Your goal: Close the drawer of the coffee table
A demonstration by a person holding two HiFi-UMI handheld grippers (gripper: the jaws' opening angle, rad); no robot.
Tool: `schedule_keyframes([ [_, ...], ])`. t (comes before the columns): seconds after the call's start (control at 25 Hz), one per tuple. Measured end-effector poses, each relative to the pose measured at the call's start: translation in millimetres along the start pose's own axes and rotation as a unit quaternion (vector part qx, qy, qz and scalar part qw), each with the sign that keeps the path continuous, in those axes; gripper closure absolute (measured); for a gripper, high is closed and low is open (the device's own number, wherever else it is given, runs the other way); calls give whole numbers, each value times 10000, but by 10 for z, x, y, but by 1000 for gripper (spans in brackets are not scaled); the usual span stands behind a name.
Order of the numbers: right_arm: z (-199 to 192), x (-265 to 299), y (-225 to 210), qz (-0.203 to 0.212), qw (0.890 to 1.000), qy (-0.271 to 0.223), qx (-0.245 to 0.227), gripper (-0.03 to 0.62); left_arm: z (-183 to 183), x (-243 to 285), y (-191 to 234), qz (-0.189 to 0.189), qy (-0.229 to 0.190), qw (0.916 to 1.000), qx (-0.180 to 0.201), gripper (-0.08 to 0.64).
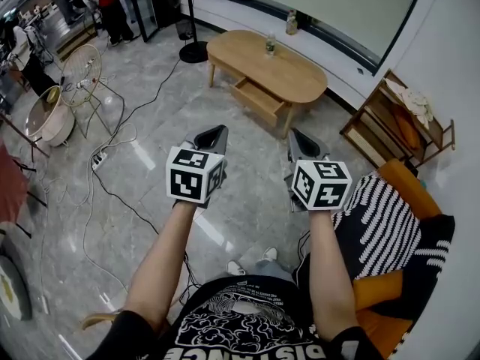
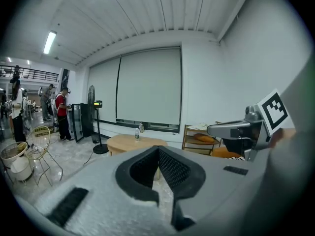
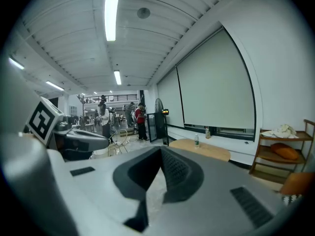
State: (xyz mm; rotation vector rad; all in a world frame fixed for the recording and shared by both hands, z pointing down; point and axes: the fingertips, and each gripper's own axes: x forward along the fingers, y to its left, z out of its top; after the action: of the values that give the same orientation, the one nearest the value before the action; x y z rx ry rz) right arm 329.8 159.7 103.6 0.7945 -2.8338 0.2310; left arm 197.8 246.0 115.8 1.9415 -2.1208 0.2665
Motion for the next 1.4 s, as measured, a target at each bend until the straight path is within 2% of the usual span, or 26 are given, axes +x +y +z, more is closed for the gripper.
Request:
schedule_keyframes([
  [0.32,-19,209,41,26,10000,23,-15,572,12,92,167,13,-21,10000,-22,557],
  [0.72,35,665,1,132,9999,50,2,514,92,388,455,37,-9,10000,-9,557],
  [0.96,51,1100,-170,217,9997,144,24,479,154,807,669,25,52,10000,-27,557],
  [1.4,207,2200,-860,309,9989,291,211,420,467,1973,1108,52,219,9997,22,557],
])
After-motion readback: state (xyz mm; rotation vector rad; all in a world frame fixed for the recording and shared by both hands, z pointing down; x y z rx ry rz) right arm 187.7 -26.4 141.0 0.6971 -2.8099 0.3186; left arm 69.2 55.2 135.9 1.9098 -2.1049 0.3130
